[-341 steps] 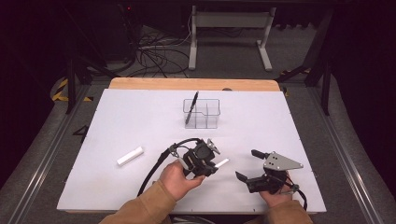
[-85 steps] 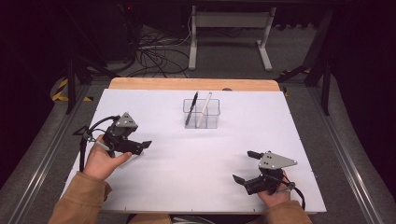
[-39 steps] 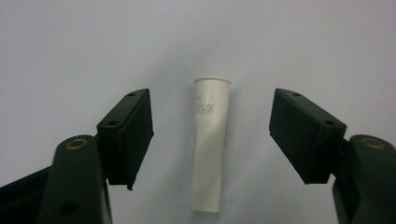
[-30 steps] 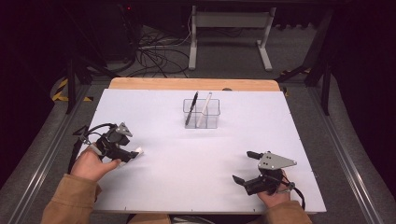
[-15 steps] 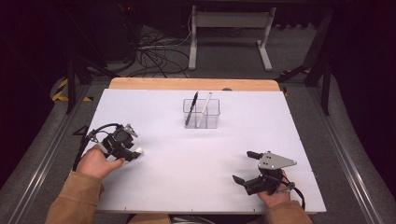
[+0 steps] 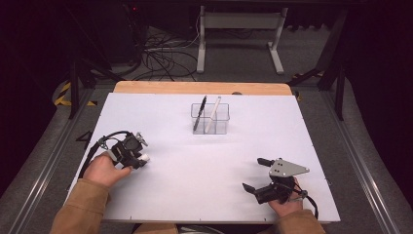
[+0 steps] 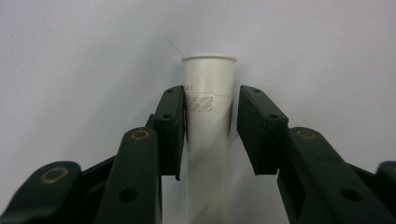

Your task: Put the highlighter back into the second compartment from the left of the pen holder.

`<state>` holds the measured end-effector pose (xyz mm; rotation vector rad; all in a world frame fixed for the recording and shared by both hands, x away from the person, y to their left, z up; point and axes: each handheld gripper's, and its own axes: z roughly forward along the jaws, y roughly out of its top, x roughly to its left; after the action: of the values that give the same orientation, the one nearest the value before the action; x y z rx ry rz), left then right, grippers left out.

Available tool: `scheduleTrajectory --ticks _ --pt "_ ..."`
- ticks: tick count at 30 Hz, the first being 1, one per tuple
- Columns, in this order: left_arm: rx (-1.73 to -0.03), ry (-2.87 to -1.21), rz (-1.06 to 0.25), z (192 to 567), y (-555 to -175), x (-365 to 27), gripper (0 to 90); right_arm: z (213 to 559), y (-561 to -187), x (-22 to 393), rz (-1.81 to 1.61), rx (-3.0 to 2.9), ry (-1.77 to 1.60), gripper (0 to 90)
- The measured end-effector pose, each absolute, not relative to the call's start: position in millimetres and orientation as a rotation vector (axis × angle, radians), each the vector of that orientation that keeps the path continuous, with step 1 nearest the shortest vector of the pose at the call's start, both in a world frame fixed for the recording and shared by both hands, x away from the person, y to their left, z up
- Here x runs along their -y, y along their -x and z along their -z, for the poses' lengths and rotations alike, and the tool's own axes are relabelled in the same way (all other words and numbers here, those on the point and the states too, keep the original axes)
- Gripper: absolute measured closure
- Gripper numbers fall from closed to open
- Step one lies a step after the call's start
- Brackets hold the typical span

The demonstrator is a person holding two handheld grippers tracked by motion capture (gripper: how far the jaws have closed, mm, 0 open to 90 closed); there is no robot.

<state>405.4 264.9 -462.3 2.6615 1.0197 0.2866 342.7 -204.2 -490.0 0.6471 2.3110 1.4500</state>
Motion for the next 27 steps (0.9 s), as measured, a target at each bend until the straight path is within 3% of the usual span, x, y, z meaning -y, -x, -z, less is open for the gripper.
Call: scheduleTrajectory --ticks 27 --pt "-1.060 -2.653 -0.298 455.5 -403.0 -262.8 67.8 490.0 -342.5 204.0 -1.447 -2.315 -0.641 0.2"
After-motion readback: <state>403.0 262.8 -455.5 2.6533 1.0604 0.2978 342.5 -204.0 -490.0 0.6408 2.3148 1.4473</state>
